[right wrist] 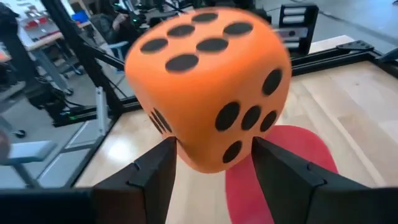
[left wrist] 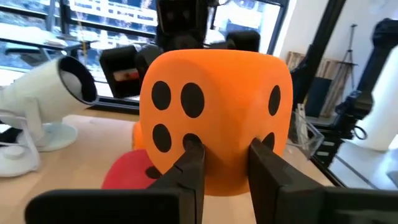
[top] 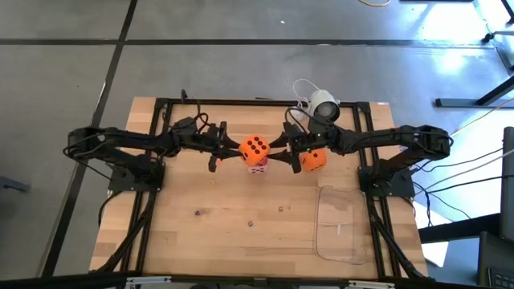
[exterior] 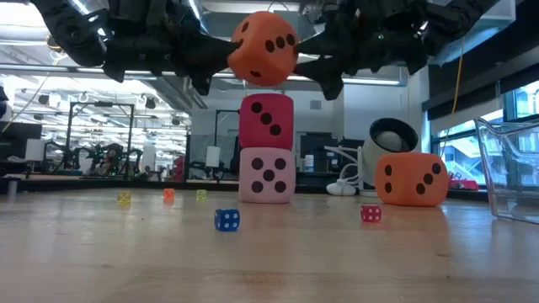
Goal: Pick & Place Dice
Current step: Put the left large orange die into the transparent container
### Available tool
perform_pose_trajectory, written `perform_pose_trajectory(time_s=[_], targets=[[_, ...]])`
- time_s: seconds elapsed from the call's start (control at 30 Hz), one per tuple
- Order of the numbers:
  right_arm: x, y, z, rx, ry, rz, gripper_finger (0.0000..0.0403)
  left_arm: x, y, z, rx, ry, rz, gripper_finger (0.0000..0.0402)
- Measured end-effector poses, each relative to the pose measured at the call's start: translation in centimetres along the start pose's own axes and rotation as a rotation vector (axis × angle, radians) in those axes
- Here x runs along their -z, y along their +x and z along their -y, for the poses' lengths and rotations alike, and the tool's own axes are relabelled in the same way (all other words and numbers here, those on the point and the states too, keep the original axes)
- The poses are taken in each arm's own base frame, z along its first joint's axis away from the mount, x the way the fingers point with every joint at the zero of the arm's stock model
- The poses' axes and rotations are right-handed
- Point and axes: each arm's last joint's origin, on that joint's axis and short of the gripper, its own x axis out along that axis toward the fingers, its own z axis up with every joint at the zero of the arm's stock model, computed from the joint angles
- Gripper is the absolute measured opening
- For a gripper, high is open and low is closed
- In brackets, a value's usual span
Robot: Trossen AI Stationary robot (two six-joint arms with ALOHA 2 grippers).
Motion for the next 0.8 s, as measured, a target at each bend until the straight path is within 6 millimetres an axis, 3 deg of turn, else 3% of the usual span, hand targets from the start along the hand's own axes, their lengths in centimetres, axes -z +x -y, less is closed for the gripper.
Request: perform_pose_trajectory(time_s=[0.47, 0.8], targets=[[-2.4, -3.7, -0.3, -0.030, 0.005, 0.025, 0.0208, 0.4, 0.2, 0.8, 0.059, -0.064, -0.040, 0.0065], [-5.7, -7.5, -0.9, 0.226, -0.064, 0.283, 0.0208, -1.6, 2.5, 3.6, 0.095, 0.013, -0.037, 0.0065]])
